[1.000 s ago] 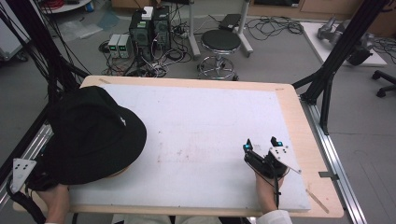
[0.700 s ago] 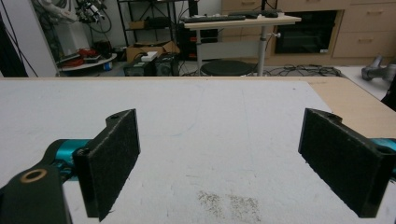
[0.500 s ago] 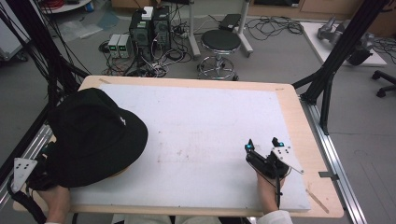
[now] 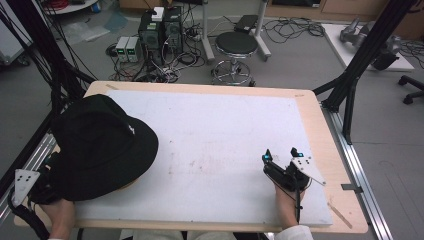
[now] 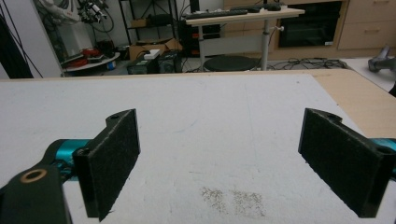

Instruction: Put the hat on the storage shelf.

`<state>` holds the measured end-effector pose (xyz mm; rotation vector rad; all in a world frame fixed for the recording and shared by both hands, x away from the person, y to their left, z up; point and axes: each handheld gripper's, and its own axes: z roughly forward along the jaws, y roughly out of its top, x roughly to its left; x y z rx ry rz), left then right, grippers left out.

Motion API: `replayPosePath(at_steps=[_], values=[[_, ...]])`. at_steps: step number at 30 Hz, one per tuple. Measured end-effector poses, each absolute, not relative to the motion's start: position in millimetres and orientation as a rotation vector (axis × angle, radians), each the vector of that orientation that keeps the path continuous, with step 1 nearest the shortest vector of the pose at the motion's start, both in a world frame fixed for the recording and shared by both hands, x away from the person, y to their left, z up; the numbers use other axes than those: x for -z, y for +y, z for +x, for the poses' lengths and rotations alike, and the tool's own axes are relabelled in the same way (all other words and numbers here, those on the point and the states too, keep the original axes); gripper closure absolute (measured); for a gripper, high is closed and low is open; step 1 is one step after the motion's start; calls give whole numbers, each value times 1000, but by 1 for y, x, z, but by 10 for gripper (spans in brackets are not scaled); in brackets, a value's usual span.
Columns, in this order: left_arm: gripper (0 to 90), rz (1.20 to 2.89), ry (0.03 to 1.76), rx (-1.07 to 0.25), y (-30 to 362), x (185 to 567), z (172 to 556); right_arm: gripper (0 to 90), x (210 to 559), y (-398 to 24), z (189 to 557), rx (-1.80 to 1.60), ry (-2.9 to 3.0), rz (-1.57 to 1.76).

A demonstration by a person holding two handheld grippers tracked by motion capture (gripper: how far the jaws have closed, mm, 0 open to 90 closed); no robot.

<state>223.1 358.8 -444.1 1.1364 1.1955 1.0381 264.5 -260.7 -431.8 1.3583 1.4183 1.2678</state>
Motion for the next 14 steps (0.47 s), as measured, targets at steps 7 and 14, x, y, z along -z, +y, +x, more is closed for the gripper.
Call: replayPosePath(at_steps=[7,14], values=[[240,1138,1195,-1036,359,444,223,118,432,-261,265,-1272,1425,1363],[240,1137,1195,-1038,359,444,224,118,433,-260,266,-1272,1432,1361]])
